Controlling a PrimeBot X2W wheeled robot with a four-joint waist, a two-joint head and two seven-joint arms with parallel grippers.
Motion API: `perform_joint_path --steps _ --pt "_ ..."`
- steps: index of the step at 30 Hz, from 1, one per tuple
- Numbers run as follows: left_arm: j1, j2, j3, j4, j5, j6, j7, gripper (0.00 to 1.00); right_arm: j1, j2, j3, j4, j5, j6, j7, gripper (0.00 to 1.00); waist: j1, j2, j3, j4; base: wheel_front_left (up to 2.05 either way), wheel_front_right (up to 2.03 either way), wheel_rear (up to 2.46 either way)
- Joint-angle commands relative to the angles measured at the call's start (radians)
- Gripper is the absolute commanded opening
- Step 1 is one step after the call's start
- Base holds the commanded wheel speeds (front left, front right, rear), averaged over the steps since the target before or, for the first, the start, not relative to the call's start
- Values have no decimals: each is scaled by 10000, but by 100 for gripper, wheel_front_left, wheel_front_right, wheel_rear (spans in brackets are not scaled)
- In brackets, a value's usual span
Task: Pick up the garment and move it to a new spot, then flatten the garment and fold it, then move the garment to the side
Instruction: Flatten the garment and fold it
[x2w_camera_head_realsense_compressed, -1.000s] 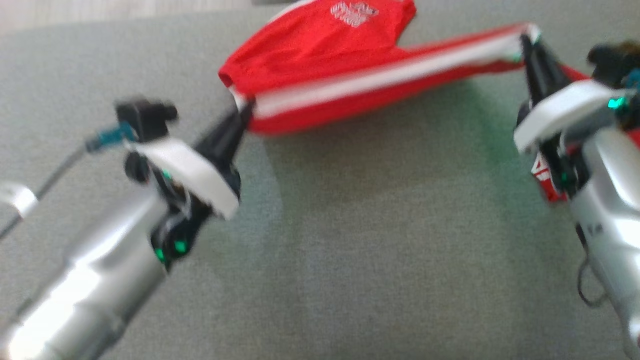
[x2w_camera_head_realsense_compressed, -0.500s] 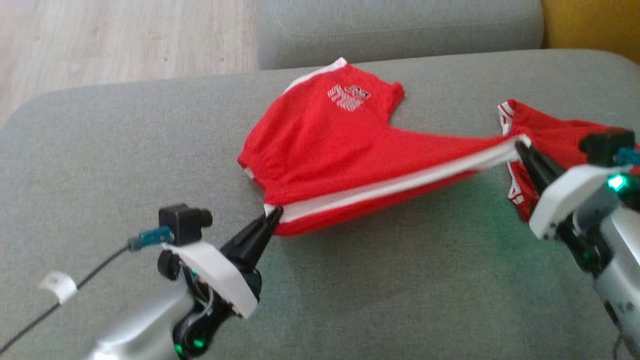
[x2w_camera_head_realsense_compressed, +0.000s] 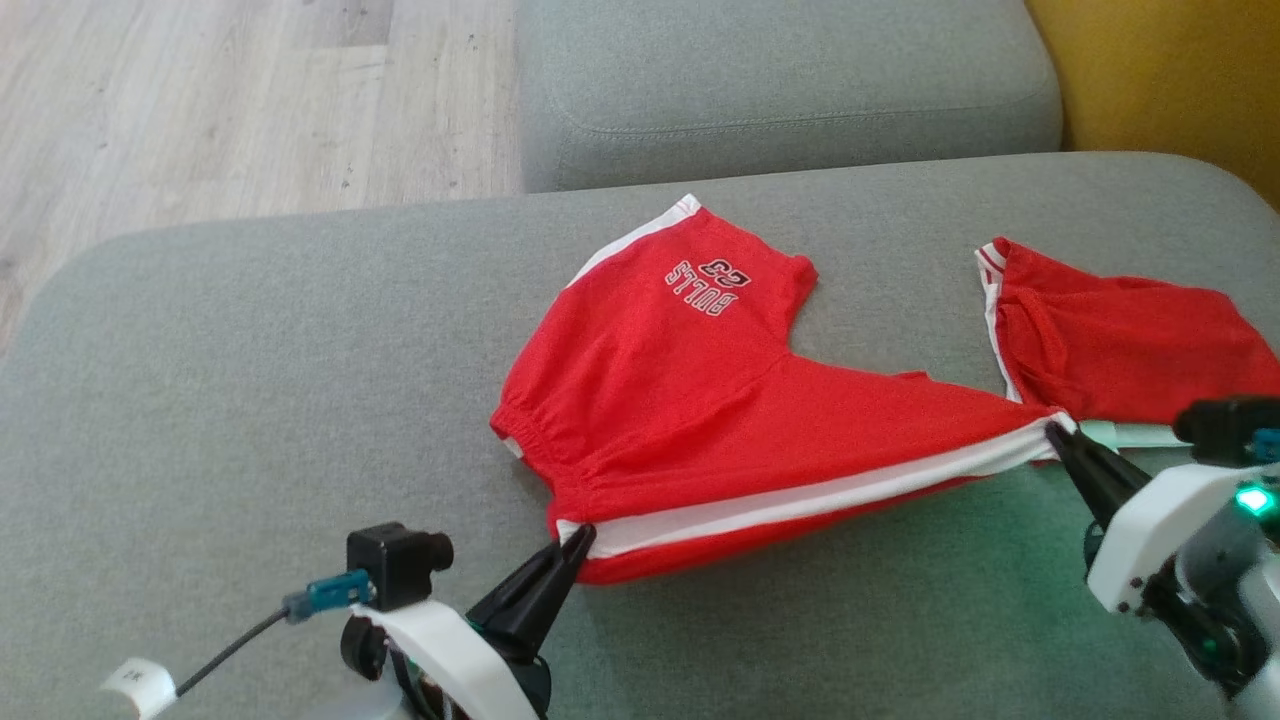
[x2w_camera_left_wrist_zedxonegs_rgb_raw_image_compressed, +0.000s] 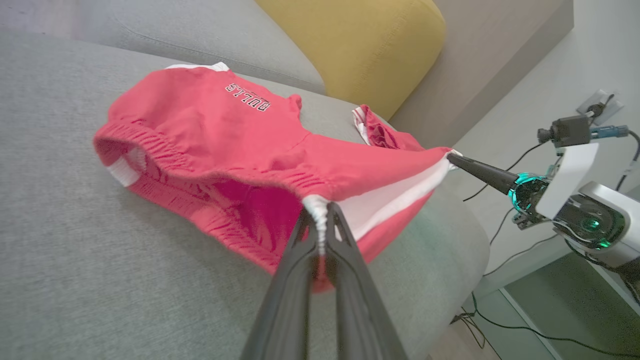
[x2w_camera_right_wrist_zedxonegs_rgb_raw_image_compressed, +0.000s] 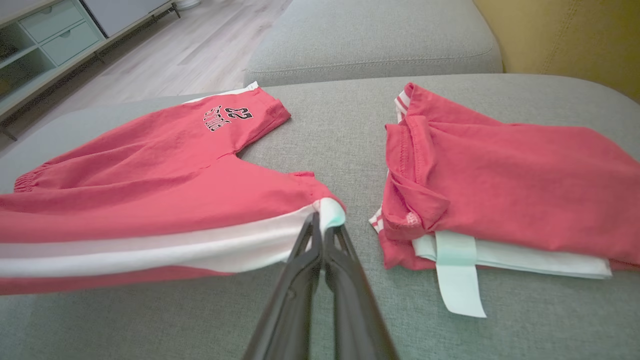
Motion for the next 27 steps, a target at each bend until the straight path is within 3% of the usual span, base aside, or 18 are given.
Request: perform_joint_path --steps 1,7,15,21,27 --pt "-398 352 390 -336 96 109 -178 0 -95 -272 -161 -481 -116 -7 53 0 2 -1 42 47 0 0 0" --pt "-651 392 744 -612 53 391 -316 0 -153 -97 -868 -1275 -804 -7 387 0 2 -1 520 295 0 0 0" --pt "-1647 231 1271 -464 -42 253 -200 0 -1779 76 -1179 -1593 -1557 -7 800 0 2 -1 1788 862 0 0 0" --pt "-2650 -63 1427 82 123 -129 8 0 -3698 96 -897 -971 -1975 -7 1029 0 2 -1 2727 1517 0 0 0" --pt "-3596 -606 1501 948 220 -429 213 0 -5585 -5 5 178 -2220 -7 1238 0 2 -1 3466 2179 0 0 0"
